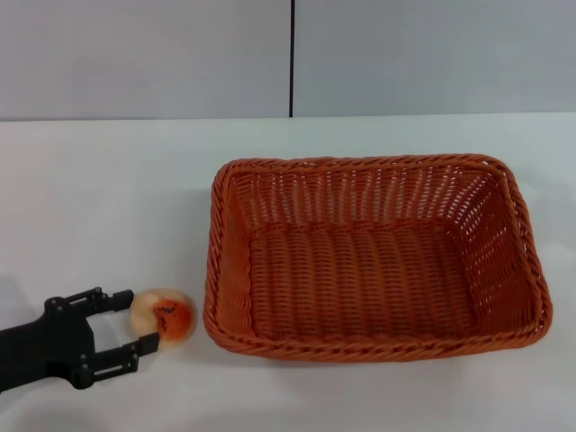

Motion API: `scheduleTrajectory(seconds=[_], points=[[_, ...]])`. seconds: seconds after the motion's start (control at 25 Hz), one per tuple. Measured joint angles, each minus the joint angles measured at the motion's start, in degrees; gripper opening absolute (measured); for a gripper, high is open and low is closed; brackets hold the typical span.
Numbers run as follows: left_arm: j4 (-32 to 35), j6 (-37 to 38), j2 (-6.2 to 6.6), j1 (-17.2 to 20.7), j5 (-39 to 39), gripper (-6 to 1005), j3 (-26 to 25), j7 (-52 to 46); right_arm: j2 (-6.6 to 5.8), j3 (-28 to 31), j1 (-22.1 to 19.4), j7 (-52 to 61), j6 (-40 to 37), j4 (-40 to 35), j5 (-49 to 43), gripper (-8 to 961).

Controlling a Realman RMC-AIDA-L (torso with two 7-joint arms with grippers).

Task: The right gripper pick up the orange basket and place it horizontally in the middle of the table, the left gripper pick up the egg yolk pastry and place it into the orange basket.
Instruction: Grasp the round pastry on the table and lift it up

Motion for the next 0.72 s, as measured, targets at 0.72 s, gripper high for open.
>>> scheduleTrajectory(seconds=[0.72], points=[[-6.7, -3.8, -0.18, -0.2, -1.2, 567, -2.4, 3.8, -0.11, 1.9, 1.8, -0.1, 0.5, 4.9, -0.2, 608]])
